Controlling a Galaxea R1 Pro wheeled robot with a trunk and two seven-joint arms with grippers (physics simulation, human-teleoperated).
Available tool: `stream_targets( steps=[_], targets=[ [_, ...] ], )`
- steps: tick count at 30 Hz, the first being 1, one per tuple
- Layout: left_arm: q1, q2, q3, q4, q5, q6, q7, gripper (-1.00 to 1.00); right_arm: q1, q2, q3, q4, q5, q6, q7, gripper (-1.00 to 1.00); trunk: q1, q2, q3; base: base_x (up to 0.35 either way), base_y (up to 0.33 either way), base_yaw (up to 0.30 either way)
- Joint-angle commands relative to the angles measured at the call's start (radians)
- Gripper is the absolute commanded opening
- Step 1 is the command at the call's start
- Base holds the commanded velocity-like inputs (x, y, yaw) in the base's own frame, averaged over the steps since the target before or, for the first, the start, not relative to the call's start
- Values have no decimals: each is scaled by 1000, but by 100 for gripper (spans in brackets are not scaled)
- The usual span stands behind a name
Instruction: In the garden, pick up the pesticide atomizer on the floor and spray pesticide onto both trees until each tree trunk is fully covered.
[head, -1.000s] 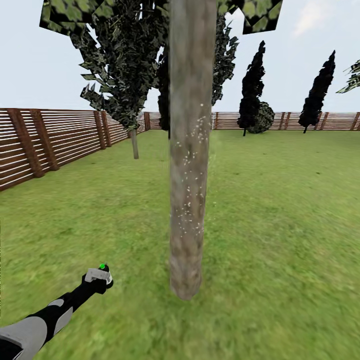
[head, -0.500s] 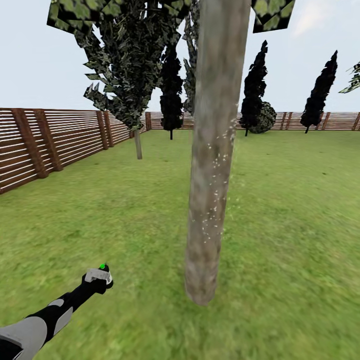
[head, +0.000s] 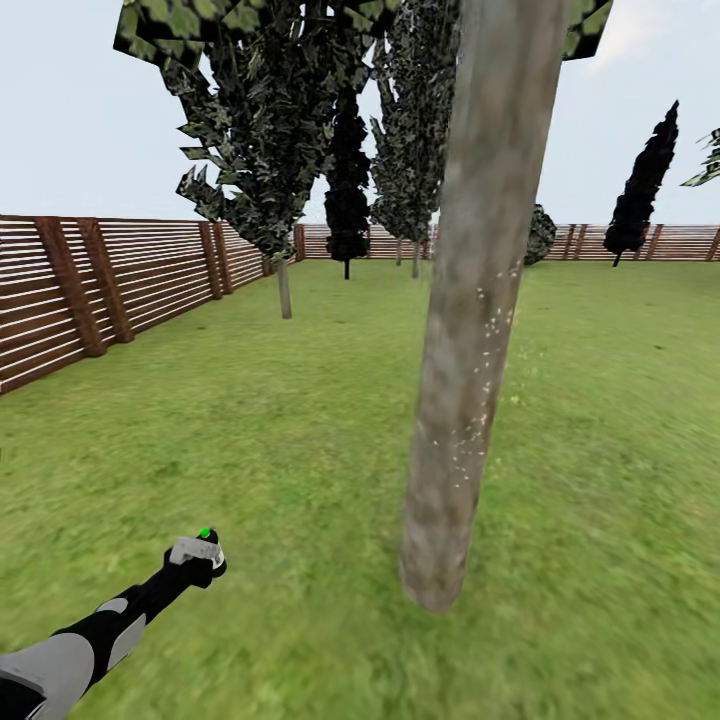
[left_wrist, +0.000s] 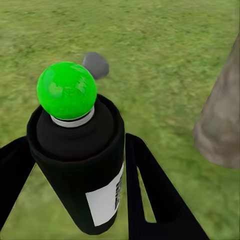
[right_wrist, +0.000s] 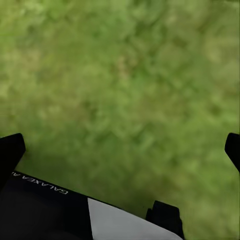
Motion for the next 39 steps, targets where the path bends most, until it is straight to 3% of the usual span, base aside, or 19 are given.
stream_targets(
  steps=[1,18,39],
  targets=[
    [0,0,1,0,0,0,1,-100,0,0,0,0,0,0,0,100,0,0,0,121,350,0],
    [0,-3,-1,0,0,0,0,-100,0,3,1,0,0,1,2,100,0,0,0,164,348,-8],
    [0,-2,1,-4,0,0,-2,-100,0,1,0,0,-1,0,2,100,0,0,9,117,341,-203]
  ],
)
